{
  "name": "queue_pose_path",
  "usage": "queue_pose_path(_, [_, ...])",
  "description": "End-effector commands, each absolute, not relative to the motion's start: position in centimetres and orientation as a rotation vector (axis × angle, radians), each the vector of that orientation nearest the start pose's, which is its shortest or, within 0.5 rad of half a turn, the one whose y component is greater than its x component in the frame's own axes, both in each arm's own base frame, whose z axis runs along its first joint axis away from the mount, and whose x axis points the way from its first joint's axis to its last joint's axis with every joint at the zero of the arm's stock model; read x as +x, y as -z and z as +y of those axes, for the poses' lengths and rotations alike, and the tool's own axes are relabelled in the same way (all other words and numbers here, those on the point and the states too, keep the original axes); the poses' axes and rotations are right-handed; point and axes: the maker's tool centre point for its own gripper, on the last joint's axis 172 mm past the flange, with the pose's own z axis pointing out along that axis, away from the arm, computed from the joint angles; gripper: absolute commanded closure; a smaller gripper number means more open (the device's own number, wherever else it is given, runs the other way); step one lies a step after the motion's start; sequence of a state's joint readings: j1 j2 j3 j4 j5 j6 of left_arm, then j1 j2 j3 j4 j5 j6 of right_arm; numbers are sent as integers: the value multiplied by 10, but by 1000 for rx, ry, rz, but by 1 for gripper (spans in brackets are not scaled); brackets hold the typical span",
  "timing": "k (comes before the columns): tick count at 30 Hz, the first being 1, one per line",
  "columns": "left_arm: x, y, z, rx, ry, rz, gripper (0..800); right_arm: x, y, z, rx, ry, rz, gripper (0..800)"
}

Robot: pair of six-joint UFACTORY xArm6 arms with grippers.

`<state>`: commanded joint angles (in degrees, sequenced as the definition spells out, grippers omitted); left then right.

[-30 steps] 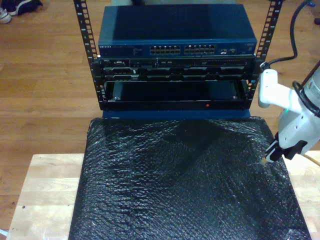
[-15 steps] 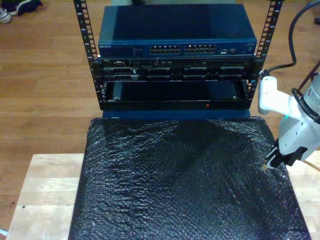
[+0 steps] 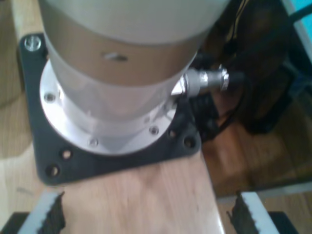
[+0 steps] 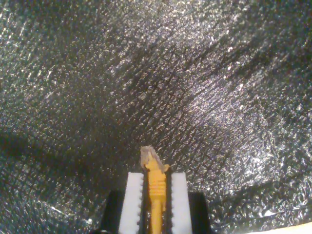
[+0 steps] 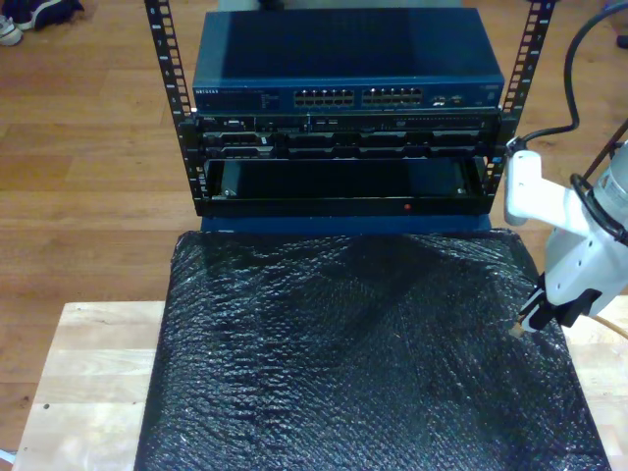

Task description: Grab the cable and plug it in

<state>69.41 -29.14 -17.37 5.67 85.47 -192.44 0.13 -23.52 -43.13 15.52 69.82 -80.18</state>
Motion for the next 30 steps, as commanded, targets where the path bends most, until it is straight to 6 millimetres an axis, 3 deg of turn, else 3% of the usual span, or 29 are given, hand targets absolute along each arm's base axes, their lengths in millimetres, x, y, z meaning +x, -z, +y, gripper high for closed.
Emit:
queue_pose_path(8, [10, -100, 111, 1606, -327, -1950, 0, 340, -213, 62, -2310, 158, -1756, 800])
queue_pose_path(14, [-4, -62, 119, 1673, -303, -2016, 0, 340, -213, 62, -2309, 157, -1754, 800])
queue_pose_path(20, [-5, -47, 115, 1687, -313, -2037, 0, 341, -215, 64, -2308, 168, -1758, 800])
queue_pose_path(30, [-1, -36, 119, 1712, -298, -2069, 0, 347, -221, 71, -2292, 194, -1796, 800])
